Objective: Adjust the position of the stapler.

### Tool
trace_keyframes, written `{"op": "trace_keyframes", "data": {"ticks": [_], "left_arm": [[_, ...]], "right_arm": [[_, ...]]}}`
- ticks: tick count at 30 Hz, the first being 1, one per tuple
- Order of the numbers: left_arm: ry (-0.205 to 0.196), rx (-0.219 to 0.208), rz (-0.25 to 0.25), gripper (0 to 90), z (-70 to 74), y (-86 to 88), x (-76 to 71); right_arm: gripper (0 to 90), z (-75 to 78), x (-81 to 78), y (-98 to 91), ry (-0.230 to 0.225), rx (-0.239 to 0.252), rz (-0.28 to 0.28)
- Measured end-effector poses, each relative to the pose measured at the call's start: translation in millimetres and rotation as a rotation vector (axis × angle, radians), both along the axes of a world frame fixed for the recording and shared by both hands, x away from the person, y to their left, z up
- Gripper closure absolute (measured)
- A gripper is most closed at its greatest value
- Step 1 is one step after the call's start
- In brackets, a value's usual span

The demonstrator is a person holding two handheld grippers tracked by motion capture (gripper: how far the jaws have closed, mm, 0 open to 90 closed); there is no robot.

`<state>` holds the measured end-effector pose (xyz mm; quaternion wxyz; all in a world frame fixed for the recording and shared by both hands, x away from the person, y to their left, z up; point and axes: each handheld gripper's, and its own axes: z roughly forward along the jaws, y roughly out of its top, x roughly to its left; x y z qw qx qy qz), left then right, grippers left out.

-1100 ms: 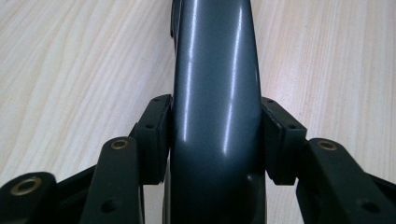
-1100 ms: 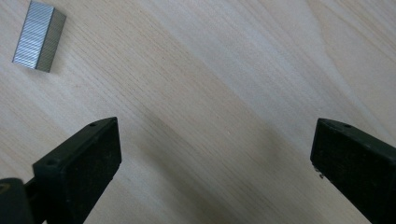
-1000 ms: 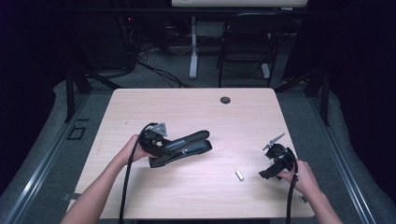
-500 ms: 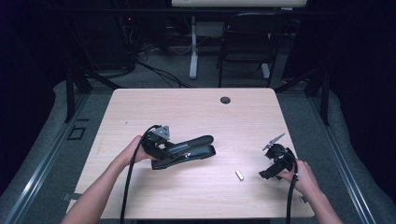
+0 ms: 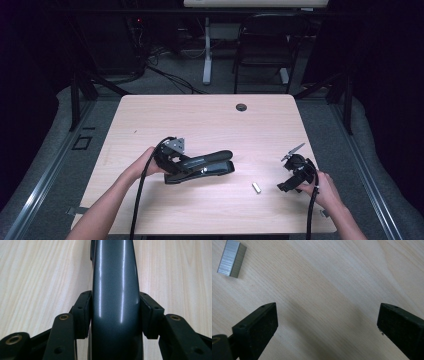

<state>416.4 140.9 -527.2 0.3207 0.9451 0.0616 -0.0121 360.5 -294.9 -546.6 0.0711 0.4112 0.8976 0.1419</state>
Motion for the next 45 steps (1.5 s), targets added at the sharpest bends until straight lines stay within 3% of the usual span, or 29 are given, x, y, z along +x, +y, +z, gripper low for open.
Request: {"op": "trace_keyframes", "data": {"ticks": [1, 14, 18, 20, 22, 23, 25, 30, 32, 33, 36, 38, 39, 40, 41, 42, 43, 45], "left_arm": [[0.001, 0.002, -0.006, 50.6, 0.2, -0.8, -0.7], [0.011, 0.017, -0.102, 50.5, 1.4, -9.5, -7.5], [0.014, 0.013, -0.098, 50.3, 0.9, -10.3, -8.2], [0.022, 0.031, -0.081, 49.9, 1.2, -12.2, -8.7], [-0.007, 0.037, -0.042, 44.8, -2.0, -16.8, -12.1], [-0.012, 0.049, -0.032, 33.8, -2.8, -19.0, -12.8], [-0.01, 0.049, -0.014, 30.7, -2.6, -22.6, -14.7], [-0.019, -0.005, 0.062, 15.3, 6.3, -18.0, -17.5], [-0.028, -0.035, 0.127, 9.1, 9.9, -12.4, -18.8], [-0.032, -0.053, 0.174, 1.7, 12.6, -7.6, -20.6], [-0.039, -0.074, 0.212, 0.1, 16.1, -2.4, -22.5], [-0.07, -0.104, 0.275, 0.0, 21.9, 2.2, -27.3], [-0.07, -0.104, 0.275, 0.0, 21.9, 2.2, -27.3], [-0.098, -0.124, 0.331, 0.0, 25.8, 3.7, -32.2], [-0.098, -0.124, 0.331, 0.0, 25.8, 3.7, -32.2], [-0.106, -0.131, 0.361, 0.0, 28.2, 4.1, -35.1], [-0.118, -0.136, 0.393, 0.0, 29.9, 3.8, -38.3], [-0.128, -0.144, 0.435, 0.0, 33.5, 3.5, -44.3]], "right_arm": [[3.0, 1.3, 0.8, -0.4, 0.009, -0.016, 0.013], [3.0, -0.6, 0.8, -0.1, 0.009, -0.015, 0.012], [3.0, -0.7, 1.1, -0.2, 0.011, -0.019, 0.014], [3.0, -0.5, 0.7, -0.2, 0.007, -0.019, 0.014], [3.0, -0.3, 0.3, 0.1, 0.006, -0.015, 0.009], [3.0, 0.0, 0.1, 0.2, 0.01, -0.016, 0.011], [3.0, 0.9, -0.3, 0.5, 0.002, -0.027, 0.011], [3.0, 3.5, -2.2, 0.7, -0.006, -0.018, 0.016], [3.0, 3.5, -2.3, 0.8, -0.008, -0.016, 0.015], [3.0, 3.5, -2.5, 1.4, -0.007, -0.015, 0.018], [3.0, 5.0, -3.9, 2.1, -0.015, -0.019, 0.018], [2.7, 7.4, -4.7, 3.4, -0.022, -0.002, 0.028], [2.7, 7.4, -4.7, 3.4, -0.022, -0.002, 0.028], [2.4, 8.4, -3.9, 3.9, -0.029, 0.006, 0.029], [2.4, 8.4, -3.9, 3.9, -0.029, 0.006, 0.029], [2.4, 6.9, -4.5, 4.9, -0.04, 0.038, 0.013], [2.2, 9.8, -2.4, 4.8, -0.027, 0.013, 0.038], [2.0, 9.6, -0.6, 6.1, -0.028, 0.017, 0.04]]}}
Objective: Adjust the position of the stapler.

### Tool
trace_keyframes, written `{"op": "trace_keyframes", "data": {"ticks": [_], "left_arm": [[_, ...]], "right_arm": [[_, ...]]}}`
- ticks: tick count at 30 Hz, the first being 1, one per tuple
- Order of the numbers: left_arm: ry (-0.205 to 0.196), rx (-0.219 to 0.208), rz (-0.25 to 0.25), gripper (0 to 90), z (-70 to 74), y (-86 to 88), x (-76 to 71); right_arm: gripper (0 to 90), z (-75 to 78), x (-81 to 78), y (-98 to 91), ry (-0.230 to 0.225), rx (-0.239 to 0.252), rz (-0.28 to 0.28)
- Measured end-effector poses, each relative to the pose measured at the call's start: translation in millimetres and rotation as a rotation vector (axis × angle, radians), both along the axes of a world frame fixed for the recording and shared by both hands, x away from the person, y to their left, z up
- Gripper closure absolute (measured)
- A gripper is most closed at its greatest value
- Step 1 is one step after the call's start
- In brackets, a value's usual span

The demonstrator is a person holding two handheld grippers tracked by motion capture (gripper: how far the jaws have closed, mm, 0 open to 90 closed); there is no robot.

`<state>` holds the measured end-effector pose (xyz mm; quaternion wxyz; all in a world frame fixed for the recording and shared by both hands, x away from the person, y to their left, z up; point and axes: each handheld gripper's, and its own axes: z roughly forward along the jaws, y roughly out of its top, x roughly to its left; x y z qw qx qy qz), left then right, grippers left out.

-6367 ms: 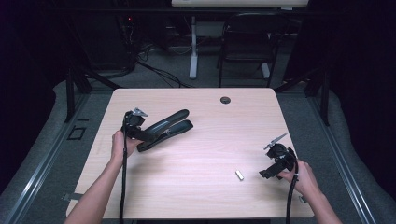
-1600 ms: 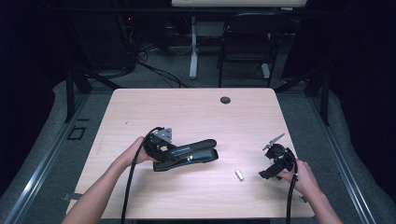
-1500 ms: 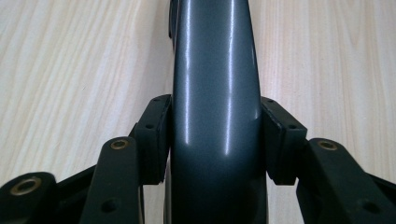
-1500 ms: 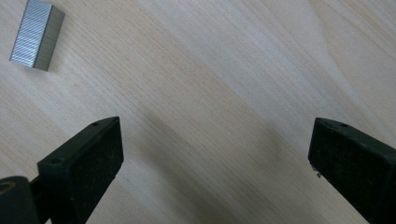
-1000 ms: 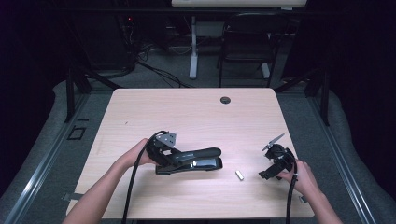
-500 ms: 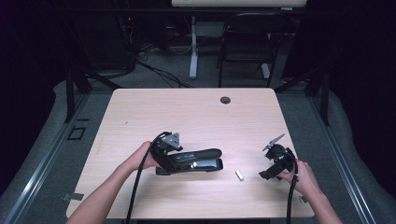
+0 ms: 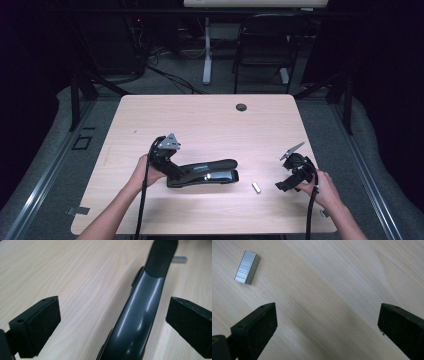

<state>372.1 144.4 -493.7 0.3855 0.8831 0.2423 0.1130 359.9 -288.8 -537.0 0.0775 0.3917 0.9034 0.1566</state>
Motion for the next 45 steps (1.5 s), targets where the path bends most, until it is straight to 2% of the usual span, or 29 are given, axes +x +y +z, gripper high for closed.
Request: {"op": "trace_keyframes", "data": {"ticks": [2, 3, 5, 8, 10, 13, 16, 17, 18, 23, 24, 28, 32, 35, 37, 40, 45], "left_arm": [[-0.01, 0.01, 0.082, 0.0, 3.6, -0.3, -6.0], [-0.019, 0.003, 0.111, 0.0, 5.4, 0.1, -9.2], [-0.02, -0.026, 0.155, 0.0, 8.8, 2.2, -14.4], [-0.038, -0.04, 0.184, 0.0, 13.2, 4.2, -20.2], [-0.045, -0.052, 0.182, 0.0, 14.9, 5.1, -22.4], [-0.041, -0.062, 0.176, 0.0, 13.6, 4.4, -23.3], [-0.04, -0.048, 0.182, 0.0, 10.4, 3.4, -23.9], [-0.041, -0.04, 0.178, 0.0, 10.3, 3.9, -24.4], [-0.043, -0.036, 0.179, 0.0, 10.6, 4.7, -25.5], [-0.051, -0.062, 0.199, 0.0, 14.0, 6.1, -28.4], [-0.053, -0.063, 0.201, 0.0, 14.5, 5.0, -28.9], [-0.056, -0.06, 0.192, 0.0, 15.3, 0.2, -31.9], [-0.032, -0.065, 0.183, 0.0, 13.2, -4.9, -33.5], [0.015, -0.117, 0.18, 0.0, 12.1, -6.7, -32.5], [0.012, -0.115, 0.18, 0.0, 12.1, -7.9, -32.7], [0.016, -0.118, 0.17, 0.0, 11.9, -9.0, -33.6], [0.047, -0.129, 0.156, 0.0, 8.7, -9.5, -32.6]], "right_arm": [[1.8, -1.8, 0.5, 2.2, -0.019, 0.017, -0.022], [1.2, 0.0, 1.9, 1.8, -0.018, -0.003, -0.01], [0.3, 1.8, 2.3, 2.5, -0.037, 0.005, -0.029], [0.8, 5.4, 2.0, 3.3, -0.058, 0.018, -0.044], [0.9, 7.2, 1.5, 4.0, -0.068, 0.017, -0.046], [0.9, 7.3, 1.7, 5.5, -0.067, 0.044, -0.053], [1.2, 8.1, 1.0, 7.0, -0.066, 0.071, -0.064], [1.6, 8.3, 0.3, 8.5, -0.081, 0.071, -0.064], [1.4, 9.8, -0.4, 9.8, -0.093, 0.05, -0.058], [1.7, 14.4, -5.9, 19.0, -0.126, 0.074, -0.047], [1.5, 15.9, -8.5, 23.6, -0.143, 0.064, -0.04], [1.3, 19.2, -11.6, 29.3, -0.154, 0.058, -0.028], [1.4, 21.4, -14.1, 36.7, -0.161, 0.088, -0.012], [1.7, 22.7, -16.5, 42.5, -0.152, 0.113, 0.001], [2.3, 24.2, -18.8, 46.3, -0.14, 0.136, 0.014], [2.5, 26.3, -22.9, 54.3, -0.145, 0.154, 0.044], [3.6, 27.3, -24.9, 61.8, -0.129, 0.174, 0.055]]}}
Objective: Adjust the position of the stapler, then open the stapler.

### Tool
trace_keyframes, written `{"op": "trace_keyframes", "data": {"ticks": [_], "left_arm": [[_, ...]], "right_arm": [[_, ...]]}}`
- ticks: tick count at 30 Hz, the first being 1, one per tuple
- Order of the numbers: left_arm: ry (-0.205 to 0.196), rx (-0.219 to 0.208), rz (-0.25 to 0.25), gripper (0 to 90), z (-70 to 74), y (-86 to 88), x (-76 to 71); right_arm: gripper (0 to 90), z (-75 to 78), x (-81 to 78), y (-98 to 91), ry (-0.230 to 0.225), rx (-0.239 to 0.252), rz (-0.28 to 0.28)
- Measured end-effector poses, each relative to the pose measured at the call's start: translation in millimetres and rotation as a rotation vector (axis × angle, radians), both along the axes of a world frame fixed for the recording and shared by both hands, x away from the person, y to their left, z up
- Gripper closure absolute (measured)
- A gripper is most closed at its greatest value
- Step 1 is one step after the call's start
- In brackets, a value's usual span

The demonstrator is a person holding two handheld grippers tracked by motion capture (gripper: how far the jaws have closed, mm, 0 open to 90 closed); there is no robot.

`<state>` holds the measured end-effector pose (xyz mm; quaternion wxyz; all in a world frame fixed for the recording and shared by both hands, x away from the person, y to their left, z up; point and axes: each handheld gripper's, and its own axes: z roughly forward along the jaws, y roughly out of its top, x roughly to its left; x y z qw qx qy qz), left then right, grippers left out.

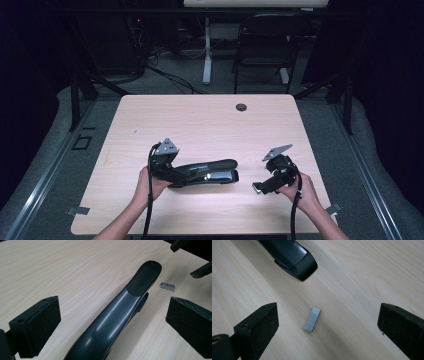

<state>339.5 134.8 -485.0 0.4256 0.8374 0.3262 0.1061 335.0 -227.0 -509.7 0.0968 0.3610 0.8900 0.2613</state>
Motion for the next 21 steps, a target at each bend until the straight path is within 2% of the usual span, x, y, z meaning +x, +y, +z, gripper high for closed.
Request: {"op": "trace_keyframes", "data": {"ticks": [6, 8, 12, 15, 16, 17, 18, 19, 21], "left_arm": [[0.003, 0.006, -0.005, 0.0, 2.3, -3.7, -5.5], [-0.001, 0.0, -0.009, 0.0, 3.4, -5.8, -9.7], [-0.028, 0.006, -0.019, 1.5, 5.5, -10.3, -19.0], [-0.047, -0.014, -0.016, 14.5, 6.9, -12.6, -24.8], [-0.047, -0.019, -0.022, 14.5, 7.0, -13.6, -26.1], [-0.047, -0.018, -0.03, 18.9, 6.9, -16.2, -28.6], [-0.056, -0.009, -0.024, 18.3, 6.4, -18.6, -30.9], [-0.053, -0.011, -0.04, 19.3, 5.2, -21.2, -33.1], [-0.055, -0.003, -0.051, 26.1, 3.4, -25.8, -36.3]], "right_arm": [[6.0, -1.0, 0.1, 2.6, 0.013, 0.014, 0.004], [6.6, -0.6, 0.3, 3.5, 0.01, 0.003, 0.008], [9.7, -1.3, 0.0, 6.9, 0.007, 0.015, 0.015], [14.5, -1.2, -2.0, 10.5, 0.009, 0.018, 0.042], [14.5, -1.2, -2.0, 10.5, 0.009, 0.018, 0.042], [15.3, -1.4, -2.8, 11.4, 0.007, 0.012, 0.039], [17.9, -1.9, -3.5, 12.6, 0.012, 0.017, 0.04], [21.5, -2.8, -3.7, 13.5, 0.013, 0.021, 0.044], [28.1, -3.3, -4.6, 15.7, 0.016, 0.02, 0.054]]}}
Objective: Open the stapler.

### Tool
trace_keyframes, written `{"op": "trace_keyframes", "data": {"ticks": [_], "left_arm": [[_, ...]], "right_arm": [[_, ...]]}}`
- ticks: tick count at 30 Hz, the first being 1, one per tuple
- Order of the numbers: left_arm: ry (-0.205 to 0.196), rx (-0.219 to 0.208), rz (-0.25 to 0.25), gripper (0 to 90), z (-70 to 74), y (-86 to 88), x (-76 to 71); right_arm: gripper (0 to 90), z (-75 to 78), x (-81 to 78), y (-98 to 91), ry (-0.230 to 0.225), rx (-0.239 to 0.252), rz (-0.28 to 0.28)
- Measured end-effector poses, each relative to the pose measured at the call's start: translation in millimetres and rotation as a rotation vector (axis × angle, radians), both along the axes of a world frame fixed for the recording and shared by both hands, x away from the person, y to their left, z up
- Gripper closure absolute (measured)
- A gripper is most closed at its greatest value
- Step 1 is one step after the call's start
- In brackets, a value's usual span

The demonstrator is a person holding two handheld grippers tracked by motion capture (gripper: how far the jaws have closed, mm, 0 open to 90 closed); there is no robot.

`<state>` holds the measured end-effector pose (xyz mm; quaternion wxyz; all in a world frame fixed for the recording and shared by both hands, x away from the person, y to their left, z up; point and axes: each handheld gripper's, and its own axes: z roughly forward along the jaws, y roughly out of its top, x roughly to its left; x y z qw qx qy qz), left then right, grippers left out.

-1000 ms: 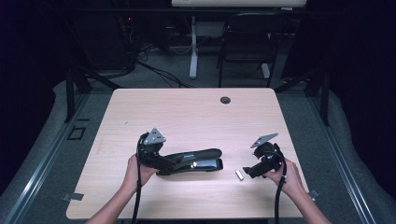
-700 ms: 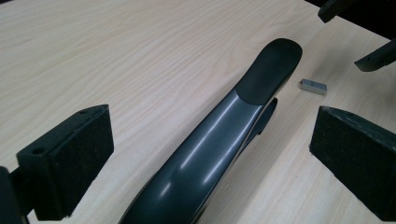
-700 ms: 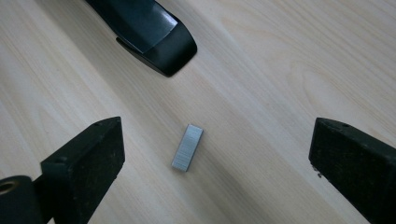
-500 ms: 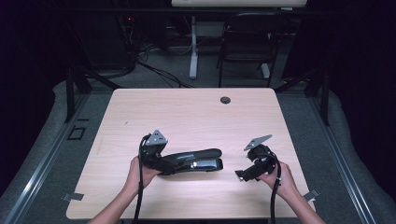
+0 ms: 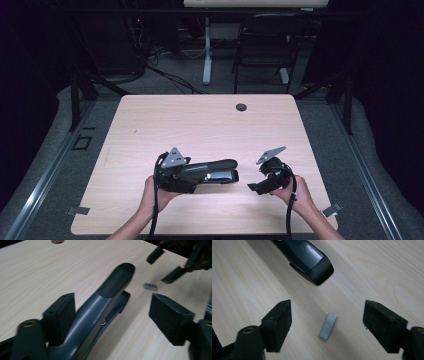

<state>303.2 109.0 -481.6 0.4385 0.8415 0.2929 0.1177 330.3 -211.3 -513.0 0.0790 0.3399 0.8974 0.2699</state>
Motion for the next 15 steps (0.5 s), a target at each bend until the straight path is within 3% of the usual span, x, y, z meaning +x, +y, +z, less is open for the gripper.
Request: {"op": "trace_keyframes", "data": {"ticks": [6, 15], "left_arm": [[-0.002, 0.023, 0.005, 36.5, -6.6, -11.3, -4.5], [0.008, 0.034, -0.035, 54.1, -20.6, -20.4, -4.6]], "right_arm": [[44.9, -1.9, -2.8, 12.5, -0.003, -0.001, 0.025], [56.4, -7.6, -4.3, 29.0, -0.025, -0.039, 0.037]]}}
